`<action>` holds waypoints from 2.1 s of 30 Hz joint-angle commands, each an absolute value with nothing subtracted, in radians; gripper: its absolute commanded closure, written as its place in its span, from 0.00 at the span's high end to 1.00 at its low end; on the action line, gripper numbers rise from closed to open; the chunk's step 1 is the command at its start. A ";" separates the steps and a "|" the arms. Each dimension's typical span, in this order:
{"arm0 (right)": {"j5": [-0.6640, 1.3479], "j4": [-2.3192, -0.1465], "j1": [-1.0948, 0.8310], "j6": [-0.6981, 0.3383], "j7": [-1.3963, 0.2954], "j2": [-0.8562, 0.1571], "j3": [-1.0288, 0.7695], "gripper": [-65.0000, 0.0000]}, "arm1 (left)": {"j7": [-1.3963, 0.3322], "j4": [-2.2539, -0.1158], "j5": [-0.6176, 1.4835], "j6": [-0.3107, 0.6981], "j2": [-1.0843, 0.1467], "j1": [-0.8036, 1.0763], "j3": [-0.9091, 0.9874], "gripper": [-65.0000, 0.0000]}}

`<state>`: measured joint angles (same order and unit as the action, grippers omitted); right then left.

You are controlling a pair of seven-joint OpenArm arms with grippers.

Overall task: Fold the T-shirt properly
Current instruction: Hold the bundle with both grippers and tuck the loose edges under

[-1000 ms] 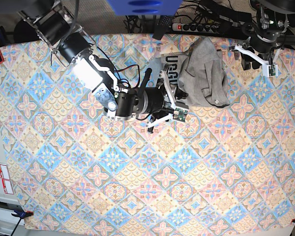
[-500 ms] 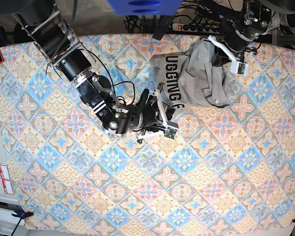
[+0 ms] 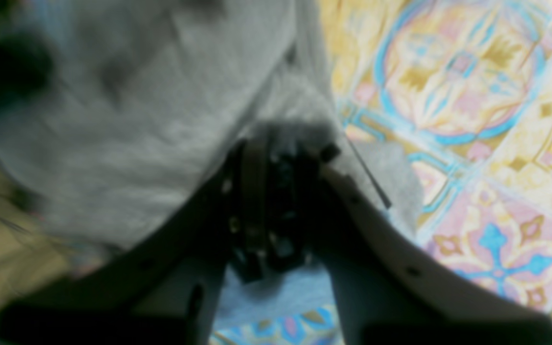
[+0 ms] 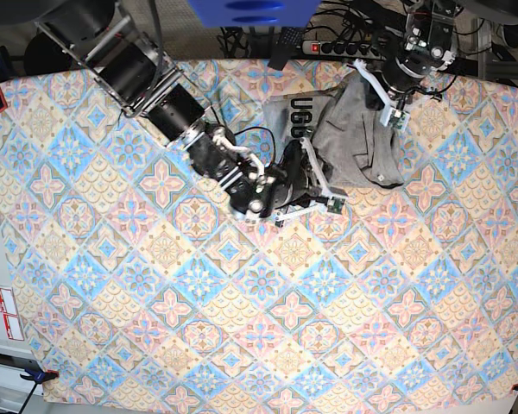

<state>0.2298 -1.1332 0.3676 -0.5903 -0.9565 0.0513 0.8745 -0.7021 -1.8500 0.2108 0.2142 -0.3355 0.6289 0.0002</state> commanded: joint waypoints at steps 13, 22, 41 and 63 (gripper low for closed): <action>0.015 -1.121 0.387 -0.590 -0.958 0.016 0.828 0.15 | -0.680 -1.751 0.122 0.214 -0.357 0.578 0.050 0.00; 0.015 -1.385 0.302 -0.590 -0.952 -0.058 0.633 0.15 | -0.682 -1.860 0.133 0.214 -0.354 0.590 0.111 0.00; 0.013 -1.254 0.366 -0.590 -0.849 -0.002 0.572 0.15 | -0.685 -2.034 0.222 0.219 -0.154 0.438 -0.002 0.00; 0.015 -1.165 0.395 -0.591 -0.828 0.001 0.581 0.16 | -0.687 -1.649 0.222 0.214 -0.177 0.302 -0.294 0.00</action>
<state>0.0067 -1.1492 0.3679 -0.5938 -0.8452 -0.0055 0.5835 -0.6987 -1.6352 0.2153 0.2108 -0.1734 0.2996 -0.2939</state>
